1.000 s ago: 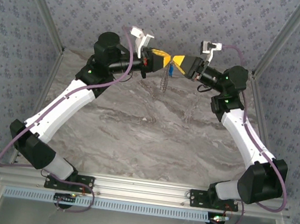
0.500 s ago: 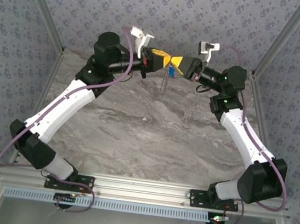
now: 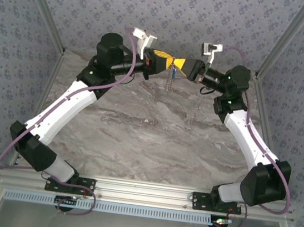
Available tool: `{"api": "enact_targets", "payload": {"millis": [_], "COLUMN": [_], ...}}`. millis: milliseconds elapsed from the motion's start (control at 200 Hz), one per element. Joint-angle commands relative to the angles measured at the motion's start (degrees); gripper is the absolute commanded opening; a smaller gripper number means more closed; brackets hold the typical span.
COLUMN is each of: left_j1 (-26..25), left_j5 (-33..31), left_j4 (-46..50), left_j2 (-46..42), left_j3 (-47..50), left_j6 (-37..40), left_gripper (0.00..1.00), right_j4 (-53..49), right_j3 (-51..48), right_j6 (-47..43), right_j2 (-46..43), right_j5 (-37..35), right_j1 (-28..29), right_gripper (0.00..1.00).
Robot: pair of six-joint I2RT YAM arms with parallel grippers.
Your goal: Put the keys on the keyring
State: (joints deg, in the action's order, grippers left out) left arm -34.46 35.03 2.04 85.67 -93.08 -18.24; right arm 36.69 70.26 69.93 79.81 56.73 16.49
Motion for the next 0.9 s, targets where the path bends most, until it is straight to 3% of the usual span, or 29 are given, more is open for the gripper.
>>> {"api": "enact_targets", "payload": {"millis": [0,185,400,635,894], "left_j1": [1.7,5.5,7.1,8.3,8.2], "left_j5": [-0.9,4.6,10.0,14.8,20.7], "left_j4": [4.4,13.4,24.6,28.1,29.0], "left_j2": [-0.6,0.8,3.7,5.0,6.9], "left_j3": [-4.8,-10.8,-16.9,-17.0,-17.9], "left_j6": [2.5,4.2,9.4,10.1,7.4], "left_gripper": [0.3,0.53,0.63,0.63,0.56], "right_j4": [-12.3,-36.7,-50.6,-63.2,-75.8], "right_j3": [3.3,8.4,13.8,22.1,30.4], "right_j6": [-9.0,-27.4,-39.3,-50.1,-59.1], "right_j2": [-2.3,-3.3,-1.7,1.8,5.7], "right_j5": [1.1,2.3,2.8,2.9,4.0], "right_j1": [-2.1,-3.9,-6.7,-5.9,-2.8], "right_gripper": [0.0,0.0,0.0,0.0,0.0]}}
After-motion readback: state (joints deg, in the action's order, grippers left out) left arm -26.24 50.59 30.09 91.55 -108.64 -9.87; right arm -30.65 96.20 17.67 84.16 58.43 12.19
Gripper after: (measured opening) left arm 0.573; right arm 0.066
